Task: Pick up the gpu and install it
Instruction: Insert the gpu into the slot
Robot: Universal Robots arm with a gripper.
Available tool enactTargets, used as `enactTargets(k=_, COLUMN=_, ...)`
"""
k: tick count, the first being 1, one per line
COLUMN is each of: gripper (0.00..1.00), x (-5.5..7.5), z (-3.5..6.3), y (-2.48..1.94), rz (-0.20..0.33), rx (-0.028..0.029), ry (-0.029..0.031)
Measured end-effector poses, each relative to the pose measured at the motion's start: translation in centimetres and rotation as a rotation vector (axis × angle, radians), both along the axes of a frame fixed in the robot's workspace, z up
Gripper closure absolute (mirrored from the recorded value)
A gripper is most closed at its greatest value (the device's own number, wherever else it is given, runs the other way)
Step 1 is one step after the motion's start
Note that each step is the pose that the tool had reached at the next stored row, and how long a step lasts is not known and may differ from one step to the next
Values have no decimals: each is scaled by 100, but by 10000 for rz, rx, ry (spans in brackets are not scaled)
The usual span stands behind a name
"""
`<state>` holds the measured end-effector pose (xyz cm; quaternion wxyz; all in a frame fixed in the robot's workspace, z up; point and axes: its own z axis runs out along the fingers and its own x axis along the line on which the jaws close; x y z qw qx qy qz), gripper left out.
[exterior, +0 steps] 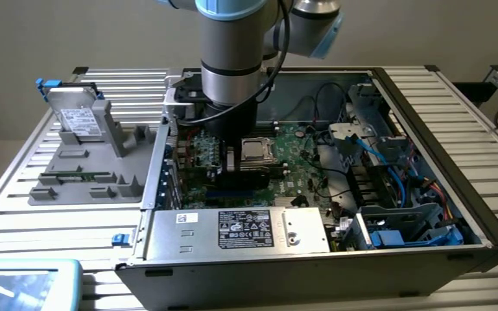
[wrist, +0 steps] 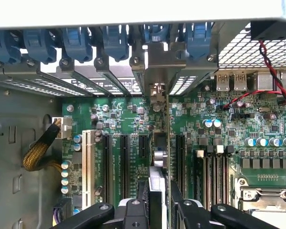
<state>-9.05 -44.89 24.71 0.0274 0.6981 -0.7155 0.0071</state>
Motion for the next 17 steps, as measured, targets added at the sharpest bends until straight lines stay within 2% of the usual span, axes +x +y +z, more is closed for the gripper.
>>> enactTargets(k=2, gripper=71, x=0, z=-1, y=-10, rz=2, rx=103, ry=-2)
enactTargets(k=4, gripper=71, x=-1, z=0, y=-15, rz=0, rx=141, ry=-1)
enactTargets(k=11, gripper=71, x=0, z=-11, y=-21, rz=2, rx=141, ry=1)
enactTargets(k=17, gripper=71, x=-3, z=-14, y=-20, rz=1, rx=142, ry=30)
